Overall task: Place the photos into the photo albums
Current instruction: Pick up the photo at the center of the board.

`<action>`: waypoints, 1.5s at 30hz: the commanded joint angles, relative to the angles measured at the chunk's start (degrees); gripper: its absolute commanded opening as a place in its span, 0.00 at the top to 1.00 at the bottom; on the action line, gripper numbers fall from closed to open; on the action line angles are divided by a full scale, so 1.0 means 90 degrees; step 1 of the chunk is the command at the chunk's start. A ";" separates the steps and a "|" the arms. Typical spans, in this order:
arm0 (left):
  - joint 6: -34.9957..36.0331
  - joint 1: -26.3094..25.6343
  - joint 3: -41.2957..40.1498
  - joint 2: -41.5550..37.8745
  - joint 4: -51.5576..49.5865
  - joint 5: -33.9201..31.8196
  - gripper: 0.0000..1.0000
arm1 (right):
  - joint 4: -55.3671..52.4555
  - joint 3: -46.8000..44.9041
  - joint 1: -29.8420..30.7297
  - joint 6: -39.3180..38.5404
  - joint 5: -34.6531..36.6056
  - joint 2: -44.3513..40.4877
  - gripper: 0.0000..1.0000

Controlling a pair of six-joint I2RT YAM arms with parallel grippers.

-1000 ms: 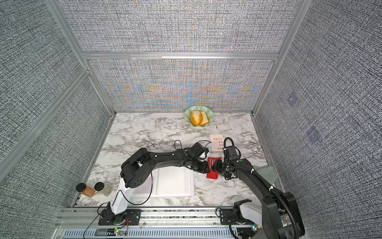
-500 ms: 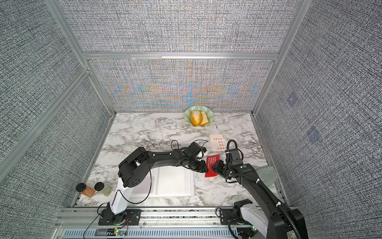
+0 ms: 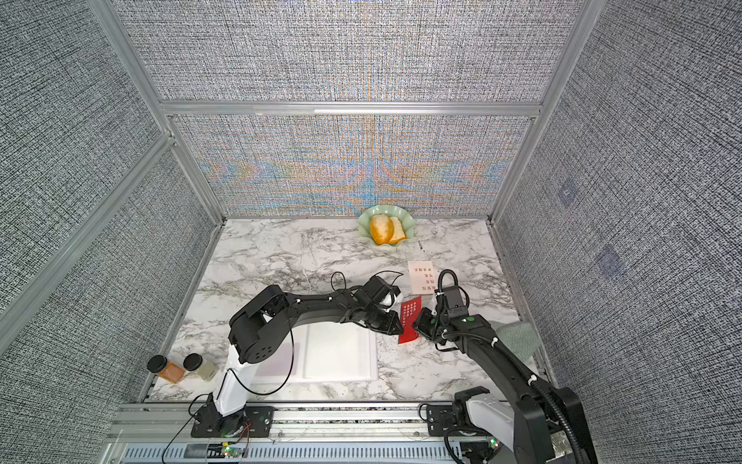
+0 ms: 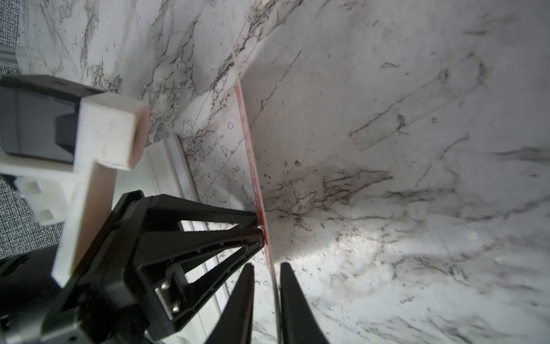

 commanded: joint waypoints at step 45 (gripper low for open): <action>-0.0255 0.2377 -0.3169 -0.3555 0.2552 0.2301 0.49 | 0.1987 0.0698 0.0616 -0.0075 -0.2832 -0.0379 1.00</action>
